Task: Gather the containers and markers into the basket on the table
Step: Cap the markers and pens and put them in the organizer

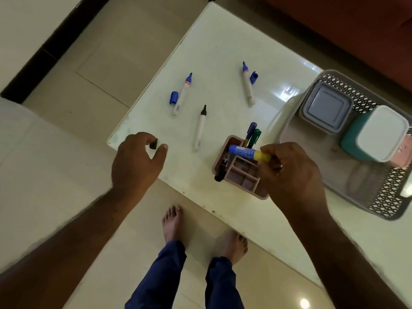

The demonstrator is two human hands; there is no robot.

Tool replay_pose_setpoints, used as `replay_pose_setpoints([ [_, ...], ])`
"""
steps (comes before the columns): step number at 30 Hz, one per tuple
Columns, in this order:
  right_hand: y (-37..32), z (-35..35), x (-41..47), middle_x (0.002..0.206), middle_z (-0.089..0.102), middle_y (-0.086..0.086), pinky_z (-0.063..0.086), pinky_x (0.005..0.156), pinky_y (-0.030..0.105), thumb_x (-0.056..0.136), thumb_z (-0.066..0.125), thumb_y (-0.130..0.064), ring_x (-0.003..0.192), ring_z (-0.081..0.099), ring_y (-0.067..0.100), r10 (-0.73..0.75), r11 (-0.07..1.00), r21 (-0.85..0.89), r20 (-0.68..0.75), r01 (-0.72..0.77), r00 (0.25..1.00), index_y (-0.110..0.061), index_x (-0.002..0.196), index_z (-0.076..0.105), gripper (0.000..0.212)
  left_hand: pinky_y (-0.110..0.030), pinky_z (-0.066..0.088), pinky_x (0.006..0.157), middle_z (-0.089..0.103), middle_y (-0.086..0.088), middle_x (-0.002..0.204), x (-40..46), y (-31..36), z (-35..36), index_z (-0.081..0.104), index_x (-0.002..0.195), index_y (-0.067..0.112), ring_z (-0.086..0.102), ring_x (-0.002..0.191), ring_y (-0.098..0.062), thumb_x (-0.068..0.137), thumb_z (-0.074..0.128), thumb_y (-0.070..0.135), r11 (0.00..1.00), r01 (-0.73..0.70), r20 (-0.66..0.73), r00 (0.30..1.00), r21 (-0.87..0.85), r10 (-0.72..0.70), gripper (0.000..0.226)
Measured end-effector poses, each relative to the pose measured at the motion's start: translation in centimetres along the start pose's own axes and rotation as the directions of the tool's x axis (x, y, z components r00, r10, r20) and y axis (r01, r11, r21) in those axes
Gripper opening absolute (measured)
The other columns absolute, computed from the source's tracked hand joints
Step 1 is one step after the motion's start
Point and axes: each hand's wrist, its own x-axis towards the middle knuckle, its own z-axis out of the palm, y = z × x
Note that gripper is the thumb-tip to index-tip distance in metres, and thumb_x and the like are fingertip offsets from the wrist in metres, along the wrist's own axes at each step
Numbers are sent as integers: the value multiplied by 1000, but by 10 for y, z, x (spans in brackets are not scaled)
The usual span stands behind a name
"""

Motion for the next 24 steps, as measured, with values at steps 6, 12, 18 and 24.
replay_pose_setpoints([
  [6,-2,-6,5,96,62,1,50,62,18,84,70,-17,73,60,14,-104,993,50,-98,110,990,-14,103,74,19,-46,49,86,60,-14,120,13,-14,9,58,126,12,55,113,-34,86,68,44,990,24,62,998,140,-33,52],
  [12,6,1,-6,95,59,-2,42,61,15,88,68,-19,74,57,13,-110,993,-47,11,111,994,-16,106,75,20,-46,50,86,57,-13,123,16,-12,18,53,132,15,54,115,-33,85,67,49,980,20,151,987,196,-50,60],
  [18,3,26,1,111,61,0,38,75,21,97,56,-24,83,50,11,-87,982,-152,169,113,982,-23,123,68,28,-45,51,84,58,-11,115,15,-15,23,56,126,16,55,110,-34,86,69,41,978,8,177,983,208,-46,50],
  [24,2,30,9,115,63,0,36,76,19,98,52,-22,83,46,8,-47,981,-176,199,83,979,-24,127,65,31,-45,51,82,60,-10,110,15,-17,23,56,126,18,56,107,-34,88,68,33,975,-12,180,983,222,-29,43],
])
